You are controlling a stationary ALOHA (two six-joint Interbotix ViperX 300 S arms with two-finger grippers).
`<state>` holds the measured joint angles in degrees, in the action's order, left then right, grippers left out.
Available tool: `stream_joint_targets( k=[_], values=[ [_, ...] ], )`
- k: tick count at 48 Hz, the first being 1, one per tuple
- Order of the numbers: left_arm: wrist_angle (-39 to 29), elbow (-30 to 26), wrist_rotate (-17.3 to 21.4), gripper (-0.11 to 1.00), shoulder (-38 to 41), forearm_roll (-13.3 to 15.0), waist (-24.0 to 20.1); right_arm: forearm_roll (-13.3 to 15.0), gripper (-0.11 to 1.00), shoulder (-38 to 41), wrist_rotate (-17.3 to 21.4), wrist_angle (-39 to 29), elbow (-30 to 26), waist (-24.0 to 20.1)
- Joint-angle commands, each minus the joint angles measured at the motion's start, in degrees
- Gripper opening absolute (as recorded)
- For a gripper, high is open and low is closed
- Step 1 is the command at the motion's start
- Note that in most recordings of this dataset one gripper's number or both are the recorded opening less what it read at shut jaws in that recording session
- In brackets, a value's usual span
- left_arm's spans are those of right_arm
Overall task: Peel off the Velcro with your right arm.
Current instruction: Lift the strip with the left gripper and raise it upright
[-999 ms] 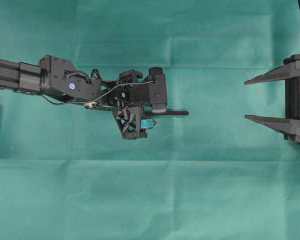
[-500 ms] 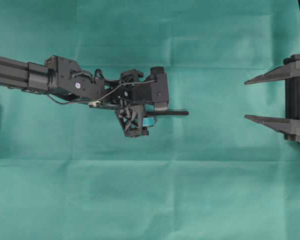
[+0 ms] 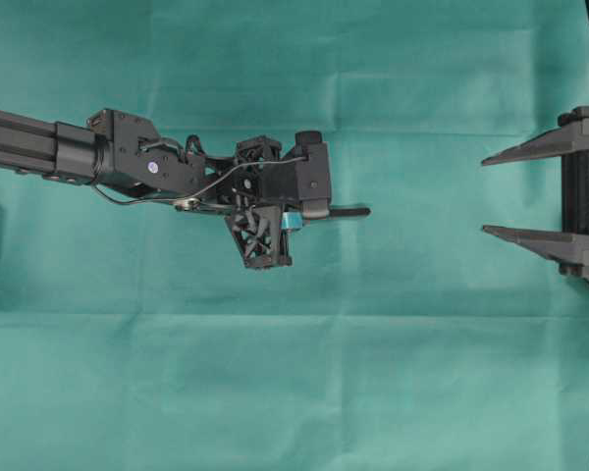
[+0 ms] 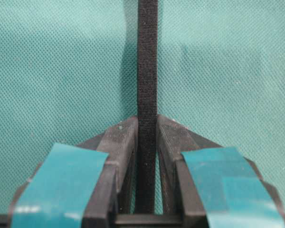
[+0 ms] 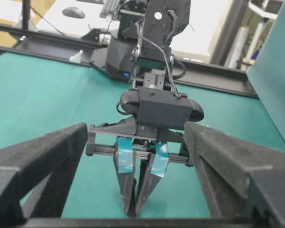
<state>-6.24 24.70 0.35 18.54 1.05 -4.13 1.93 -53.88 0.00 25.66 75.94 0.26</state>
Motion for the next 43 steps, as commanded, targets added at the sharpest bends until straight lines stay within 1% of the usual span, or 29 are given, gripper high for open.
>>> stream_joint_targets(
  k=[1,9,13,17,25,34,43],
  values=[
    [-0.6,-0.7,-0.1,0.1,-3.2,-0.2,-0.4,0.0,0.64,0.2,0.0,0.6,-0.6,0.1],
    [-0.9,-0.3,-0.3,0.1,-6.6,-0.2,0.0,0.0,0.64,0.1,-0.1,0.6,-1.0,0.1],
    [-0.9,0.4,-0.5,0.1,-8.6,-0.1,0.2,0.5,0.64,0.0,-0.2,0.6,-1.5,0.1],
    [-0.9,1.3,-0.7,0.1,-11.2,0.0,0.4,1.6,0.64,-0.1,-0.2,0.6,-2.3,0.1],
    [-0.8,3.5,-1.5,0.1,-16.0,0.0,1.0,4.6,0.64,0.2,-0.2,0.4,-4.5,0.1],
    [-0.4,6.3,-2.3,0.1,-21.2,0.1,2.0,6.9,0.64,1.7,-0.3,-0.1,-7.8,0.1],
    [1.7,9.4,-3.2,0.1,-25.9,0.1,3.4,8.2,0.64,5.8,-0.7,-0.1,-11.0,0.1]
  ],
)
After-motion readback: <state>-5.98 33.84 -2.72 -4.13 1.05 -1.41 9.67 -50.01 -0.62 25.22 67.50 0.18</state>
